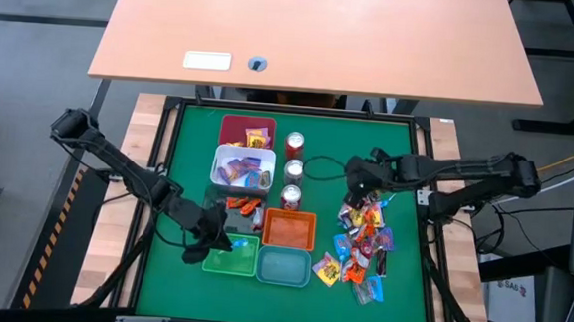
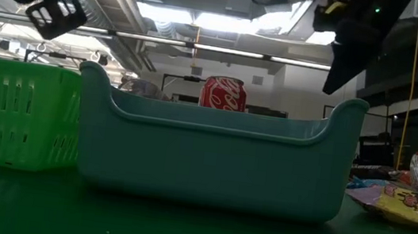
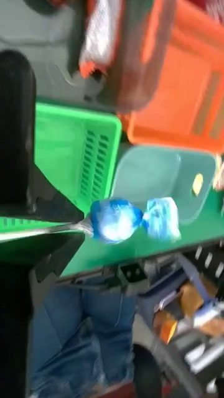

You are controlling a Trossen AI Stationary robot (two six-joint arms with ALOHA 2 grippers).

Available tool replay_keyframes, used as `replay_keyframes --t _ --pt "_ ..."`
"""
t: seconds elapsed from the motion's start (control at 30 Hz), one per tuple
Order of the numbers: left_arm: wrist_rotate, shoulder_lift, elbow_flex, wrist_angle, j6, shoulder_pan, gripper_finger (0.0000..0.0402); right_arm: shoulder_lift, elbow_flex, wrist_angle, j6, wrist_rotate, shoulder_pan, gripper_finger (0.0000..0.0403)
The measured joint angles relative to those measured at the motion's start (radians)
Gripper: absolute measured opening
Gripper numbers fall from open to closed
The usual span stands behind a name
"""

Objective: Sort candy
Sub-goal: Put the blue candy into the green bin, then put the orange chocolate into the black bin

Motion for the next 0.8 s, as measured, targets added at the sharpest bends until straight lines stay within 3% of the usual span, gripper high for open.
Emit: replay_keyframes --t 0.33,0.53,0.8 --pt "-0.033 0.0 0.0 -0.05 -0.037 -0.018 0.0106 0.009 0.0 -0.002 0.08 -0.042 -0.178 0.0166" --pt "-0.035 0.0 0.0 -0.048 -0.037 -0.018 0.0109 0.076 0.0 -0.011 0.156 -0.095 -0.241 0.0166" --pt "-0.035 0.0 0.0 -0.047 -0.037 -0.018 0.0109 0.224 0.0 -0.013 0.204 -0.101 -0.24 0.0166"
